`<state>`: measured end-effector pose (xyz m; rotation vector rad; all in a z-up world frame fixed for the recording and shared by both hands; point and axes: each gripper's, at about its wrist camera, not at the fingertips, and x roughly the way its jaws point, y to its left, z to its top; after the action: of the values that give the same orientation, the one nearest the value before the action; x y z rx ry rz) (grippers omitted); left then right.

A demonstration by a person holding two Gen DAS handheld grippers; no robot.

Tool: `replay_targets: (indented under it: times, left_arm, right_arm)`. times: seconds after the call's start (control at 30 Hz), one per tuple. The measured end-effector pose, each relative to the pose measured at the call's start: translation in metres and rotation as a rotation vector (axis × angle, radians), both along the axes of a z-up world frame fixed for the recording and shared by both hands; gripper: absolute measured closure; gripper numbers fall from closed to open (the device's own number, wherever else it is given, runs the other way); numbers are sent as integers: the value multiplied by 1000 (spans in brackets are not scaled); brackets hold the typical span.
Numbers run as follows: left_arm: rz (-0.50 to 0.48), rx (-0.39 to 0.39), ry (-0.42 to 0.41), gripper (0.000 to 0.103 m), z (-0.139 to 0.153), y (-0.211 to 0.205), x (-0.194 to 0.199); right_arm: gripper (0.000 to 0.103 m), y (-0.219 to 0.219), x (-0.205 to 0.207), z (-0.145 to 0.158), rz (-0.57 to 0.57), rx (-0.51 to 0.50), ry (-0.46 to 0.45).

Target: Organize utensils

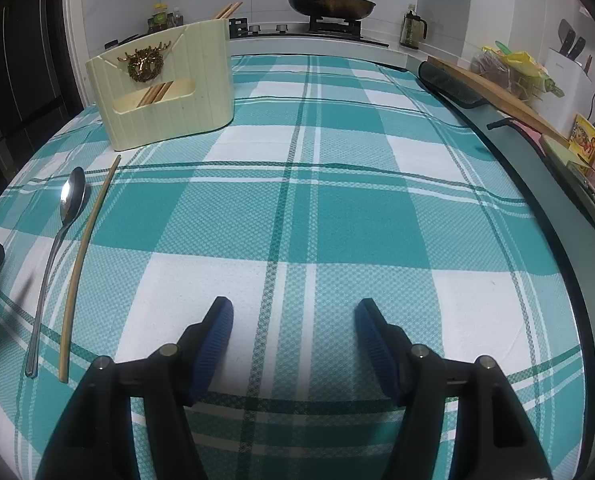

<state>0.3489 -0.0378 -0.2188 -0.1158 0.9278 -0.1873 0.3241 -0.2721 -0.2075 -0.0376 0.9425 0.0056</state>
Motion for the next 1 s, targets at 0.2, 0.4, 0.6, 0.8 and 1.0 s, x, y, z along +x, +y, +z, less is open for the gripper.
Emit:
replay_targets:
  times: [0.2,0.4,0.6,0.8,1.0]
  left_arm:
    - [-36,211,0,28,-19,-45,12]
    - [-68,194,-26,93,-16,-37,2]
    - [-65,168,-15,97,-16,-11,-7]
    - [-35,152,-4,97,-17,3,-9]
    - [6,159,-4,97,-17,19,-15]
  right_arm:
    - [37,0,0,0,-1,3,-1]
    - [37,0,0,0,0,4,-1]
    - [37,30,-7,18,115,66,-12]
    - [40,128,-1,27,406,35,9]
    - [94,140,17,6,365,3,55]
